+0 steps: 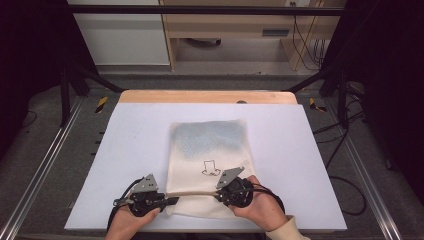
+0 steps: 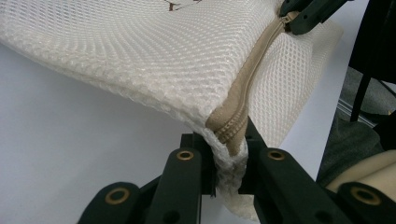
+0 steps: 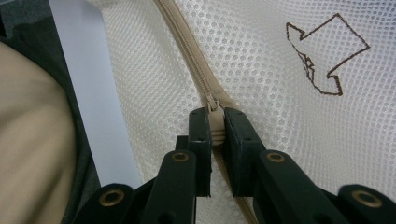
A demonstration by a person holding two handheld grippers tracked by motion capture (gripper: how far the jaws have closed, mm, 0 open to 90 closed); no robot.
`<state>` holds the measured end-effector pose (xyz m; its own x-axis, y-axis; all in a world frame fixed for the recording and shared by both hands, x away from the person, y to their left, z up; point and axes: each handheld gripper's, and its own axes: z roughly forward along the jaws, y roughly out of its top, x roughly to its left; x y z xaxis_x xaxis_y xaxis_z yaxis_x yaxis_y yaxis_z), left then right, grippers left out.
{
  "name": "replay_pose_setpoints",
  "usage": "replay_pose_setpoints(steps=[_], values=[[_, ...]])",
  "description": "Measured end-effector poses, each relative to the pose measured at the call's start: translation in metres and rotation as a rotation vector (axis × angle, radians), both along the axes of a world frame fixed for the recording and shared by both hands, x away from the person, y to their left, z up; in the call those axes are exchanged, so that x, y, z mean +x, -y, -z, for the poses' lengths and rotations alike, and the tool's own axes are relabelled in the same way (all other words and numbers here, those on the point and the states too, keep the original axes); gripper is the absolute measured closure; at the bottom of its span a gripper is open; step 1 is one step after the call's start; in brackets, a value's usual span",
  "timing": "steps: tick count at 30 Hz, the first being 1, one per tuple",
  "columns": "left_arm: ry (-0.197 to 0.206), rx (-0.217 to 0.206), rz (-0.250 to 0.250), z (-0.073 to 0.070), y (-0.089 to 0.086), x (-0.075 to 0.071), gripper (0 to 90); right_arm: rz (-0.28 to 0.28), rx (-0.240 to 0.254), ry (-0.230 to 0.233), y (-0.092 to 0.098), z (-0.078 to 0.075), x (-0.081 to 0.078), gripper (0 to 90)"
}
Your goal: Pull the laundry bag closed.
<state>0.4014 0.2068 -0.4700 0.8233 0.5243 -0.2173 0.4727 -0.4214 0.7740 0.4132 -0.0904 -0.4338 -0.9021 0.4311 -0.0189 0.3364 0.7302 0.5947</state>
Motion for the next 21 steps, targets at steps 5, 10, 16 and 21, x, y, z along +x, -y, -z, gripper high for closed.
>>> replay_pose_setpoints(steps=[5, 10, 16, 21], values=[[-0.003, -0.002, -0.001, 0.0, 0.0, 0.0, 82.3, 0.008, -0.003, 0.008, 0.003, -0.001, -0.001, 81.9], [-0.002, 0.003, 0.01, 0.001, 0.002, -0.001, 82.3, 0.024, 0.005, 0.005, 0.009, 0.002, 0.0, 81.9], [-0.004, 0.007, 0.013, 0.001, 0.003, -0.001, 82.2, 0.018, 0.012, 0.006, 0.011, 0.005, -0.002, 81.9], [-0.01, 0.002, 0.009, 0.002, 0.003, -0.001, 82.2, 0.017, 0.02, 0.007, 0.014, 0.006, -0.002, 81.9]])
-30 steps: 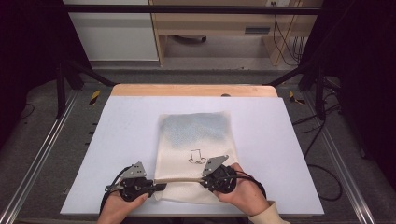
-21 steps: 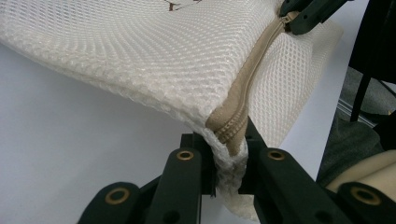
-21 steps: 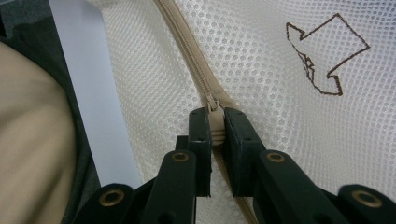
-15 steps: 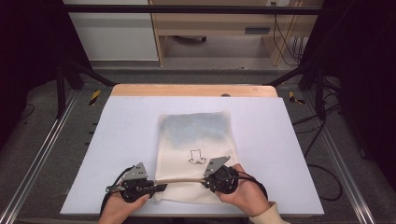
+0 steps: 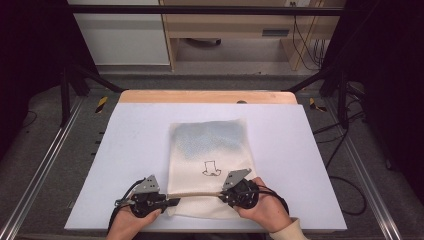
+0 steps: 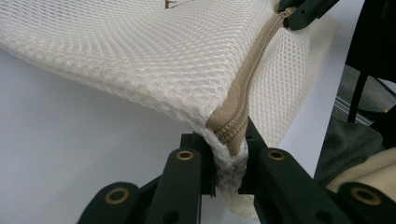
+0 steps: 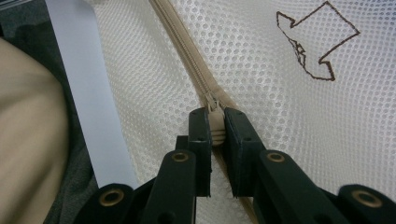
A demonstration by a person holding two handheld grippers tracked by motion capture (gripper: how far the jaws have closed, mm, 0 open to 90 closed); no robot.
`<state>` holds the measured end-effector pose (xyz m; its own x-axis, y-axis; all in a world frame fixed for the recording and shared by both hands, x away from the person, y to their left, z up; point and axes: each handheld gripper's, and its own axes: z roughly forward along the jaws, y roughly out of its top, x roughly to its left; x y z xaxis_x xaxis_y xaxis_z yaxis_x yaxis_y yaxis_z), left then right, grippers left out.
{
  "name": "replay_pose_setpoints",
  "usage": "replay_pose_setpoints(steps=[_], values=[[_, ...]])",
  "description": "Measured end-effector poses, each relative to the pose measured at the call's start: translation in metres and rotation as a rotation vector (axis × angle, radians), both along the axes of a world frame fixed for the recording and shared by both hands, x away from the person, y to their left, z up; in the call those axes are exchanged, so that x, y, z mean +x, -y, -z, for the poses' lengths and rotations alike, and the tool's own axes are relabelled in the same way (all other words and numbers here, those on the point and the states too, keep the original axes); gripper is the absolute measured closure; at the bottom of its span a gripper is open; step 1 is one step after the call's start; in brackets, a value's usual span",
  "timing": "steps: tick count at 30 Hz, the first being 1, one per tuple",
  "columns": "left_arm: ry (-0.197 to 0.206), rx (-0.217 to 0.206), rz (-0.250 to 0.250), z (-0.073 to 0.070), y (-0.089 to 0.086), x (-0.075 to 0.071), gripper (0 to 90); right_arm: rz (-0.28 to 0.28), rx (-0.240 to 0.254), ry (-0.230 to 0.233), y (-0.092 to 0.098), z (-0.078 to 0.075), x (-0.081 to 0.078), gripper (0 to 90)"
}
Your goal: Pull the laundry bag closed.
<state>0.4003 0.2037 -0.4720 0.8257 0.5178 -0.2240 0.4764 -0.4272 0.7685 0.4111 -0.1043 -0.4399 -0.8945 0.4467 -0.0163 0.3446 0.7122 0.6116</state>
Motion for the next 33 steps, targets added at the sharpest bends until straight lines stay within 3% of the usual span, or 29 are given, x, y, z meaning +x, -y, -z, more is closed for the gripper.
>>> replay_pose_setpoints(steps=[8, 33], values=[[-0.006, -0.003, 0.0, 0.002, -0.001, 0.0, 81.9, 0.007, -0.012, 0.008, 0.001, 0.0, -0.002, 81.9], [-0.003, -0.001, -0.005, 0.002, -0.001, 0.001, 82.0, 0.083, 0.009, 0.016, 0.035, 0.001, -0.01, 81.9]])
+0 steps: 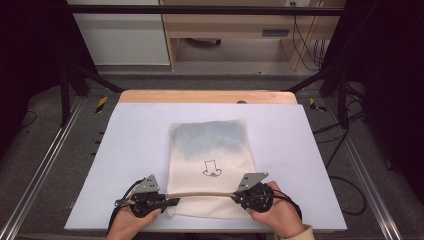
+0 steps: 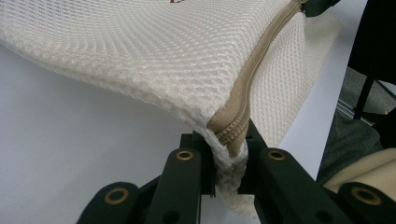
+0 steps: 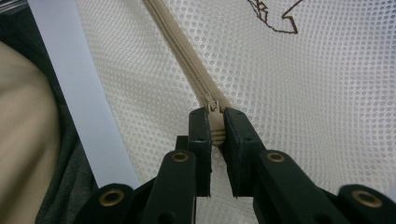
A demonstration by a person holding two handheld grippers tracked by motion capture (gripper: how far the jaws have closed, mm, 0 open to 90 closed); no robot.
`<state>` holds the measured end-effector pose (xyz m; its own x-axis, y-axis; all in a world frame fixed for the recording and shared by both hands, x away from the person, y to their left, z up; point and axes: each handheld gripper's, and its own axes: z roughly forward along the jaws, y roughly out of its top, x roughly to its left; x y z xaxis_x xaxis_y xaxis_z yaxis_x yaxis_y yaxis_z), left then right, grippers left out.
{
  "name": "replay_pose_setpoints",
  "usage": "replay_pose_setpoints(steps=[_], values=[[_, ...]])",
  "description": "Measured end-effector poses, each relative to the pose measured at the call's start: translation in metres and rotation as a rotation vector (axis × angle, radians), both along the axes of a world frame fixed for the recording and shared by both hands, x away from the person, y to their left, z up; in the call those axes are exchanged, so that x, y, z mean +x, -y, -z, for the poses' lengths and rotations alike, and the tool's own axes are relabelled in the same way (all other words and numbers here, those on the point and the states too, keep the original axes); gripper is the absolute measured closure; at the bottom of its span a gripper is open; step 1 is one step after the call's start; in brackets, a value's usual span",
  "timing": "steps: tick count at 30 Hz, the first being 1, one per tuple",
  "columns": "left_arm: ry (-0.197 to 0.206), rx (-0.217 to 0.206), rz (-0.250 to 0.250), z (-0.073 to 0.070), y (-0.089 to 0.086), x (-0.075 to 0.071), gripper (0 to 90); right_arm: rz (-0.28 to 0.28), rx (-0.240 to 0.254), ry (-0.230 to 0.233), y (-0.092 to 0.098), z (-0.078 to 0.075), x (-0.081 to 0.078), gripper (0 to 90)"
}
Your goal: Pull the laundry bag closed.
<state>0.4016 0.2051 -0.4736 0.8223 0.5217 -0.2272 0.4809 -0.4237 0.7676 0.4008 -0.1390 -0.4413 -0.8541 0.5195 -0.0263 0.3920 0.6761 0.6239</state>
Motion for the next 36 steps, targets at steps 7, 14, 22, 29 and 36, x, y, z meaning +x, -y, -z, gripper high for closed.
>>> replay_pose_setpoints(steps=[7, 14, 22, 29, 36], values=[[0.003, 0.003, -0.001, -0.0009, 0.0001, -0.0006, 82.0, 0.005, 0.004, -0.002, 0.0033, 0.0009, -0.0007, 81.9], [0.002, 0.003, -0.002, -0.0005, 0.0, -0.0003, 82.0, 0.009, 0.007, 0.0, 0.0066, 0.0015, -0.0012, 81.9], [0.007, 0.01, -0.003, -0.0009, 0.0003, -0.0012, 82.0, 0.015, 0.0, 0.005, 0.0056, 0.0016, -0.0031, 81.9], [0.007, 0.012, -0.002, -0.0007, 0.0001, -0.0003, 82.0, 0.013, -0.003, 0.007, 0.0057, 0.0026, -0.0027, 81.9], [0.014, 0.01, -0.002, -0.0021, 0.0, -0.0003, 82.0, 0.017, -0.011, 0.005, 0.0045, 0.0037, -0.0026, 81.9]])
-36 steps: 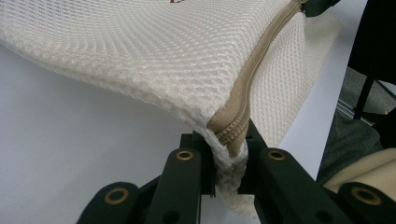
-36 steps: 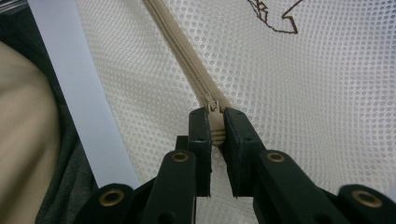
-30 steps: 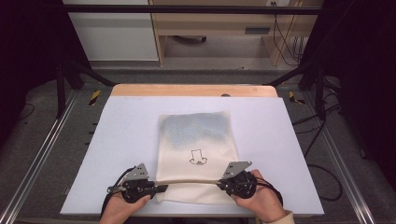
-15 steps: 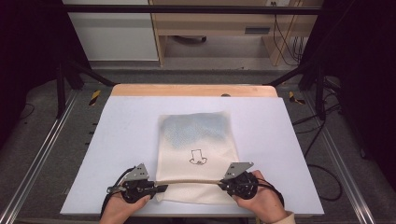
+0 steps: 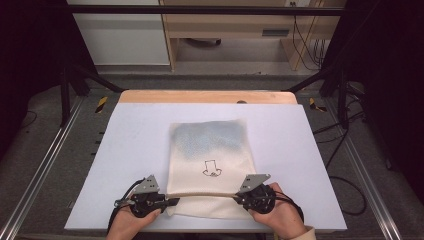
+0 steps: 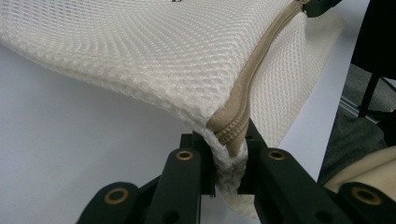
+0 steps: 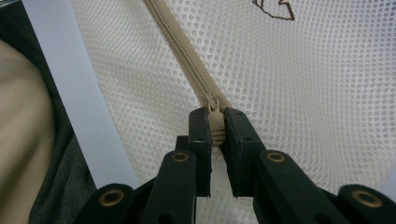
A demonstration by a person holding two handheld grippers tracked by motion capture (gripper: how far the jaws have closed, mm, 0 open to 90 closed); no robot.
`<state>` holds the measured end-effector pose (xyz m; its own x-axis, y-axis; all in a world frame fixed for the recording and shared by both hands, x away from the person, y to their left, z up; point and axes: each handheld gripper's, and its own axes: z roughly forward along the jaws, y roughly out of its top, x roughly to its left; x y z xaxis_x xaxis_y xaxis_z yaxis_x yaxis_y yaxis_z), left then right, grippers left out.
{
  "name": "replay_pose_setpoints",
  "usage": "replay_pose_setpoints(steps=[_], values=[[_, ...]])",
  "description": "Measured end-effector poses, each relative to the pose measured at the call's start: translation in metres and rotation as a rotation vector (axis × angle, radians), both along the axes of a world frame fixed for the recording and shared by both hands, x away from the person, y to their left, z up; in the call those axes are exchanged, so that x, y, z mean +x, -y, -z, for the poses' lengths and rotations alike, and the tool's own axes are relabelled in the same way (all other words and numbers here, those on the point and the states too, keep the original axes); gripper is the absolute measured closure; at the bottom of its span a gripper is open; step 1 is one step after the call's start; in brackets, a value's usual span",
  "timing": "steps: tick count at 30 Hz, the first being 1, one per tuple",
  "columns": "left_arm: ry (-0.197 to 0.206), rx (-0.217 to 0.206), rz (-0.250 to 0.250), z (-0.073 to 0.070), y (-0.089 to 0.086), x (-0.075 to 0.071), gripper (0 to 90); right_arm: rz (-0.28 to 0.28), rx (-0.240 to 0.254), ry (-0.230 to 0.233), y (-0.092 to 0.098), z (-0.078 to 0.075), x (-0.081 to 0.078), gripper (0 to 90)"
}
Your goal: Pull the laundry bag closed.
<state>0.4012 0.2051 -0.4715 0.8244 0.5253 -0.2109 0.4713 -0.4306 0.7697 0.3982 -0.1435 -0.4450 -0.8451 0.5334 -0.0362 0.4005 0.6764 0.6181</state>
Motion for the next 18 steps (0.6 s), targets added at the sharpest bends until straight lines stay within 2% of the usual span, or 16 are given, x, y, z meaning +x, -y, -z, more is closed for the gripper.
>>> replay_pose_setpoints(steps=[18], values=[[0.001, 0.002, -0.002, -0.0001, 0.0005, -0.001, 82.0, -0.003, 0.01, 0.005, 0.0012, -0.0014, -0.001, 81.9]])
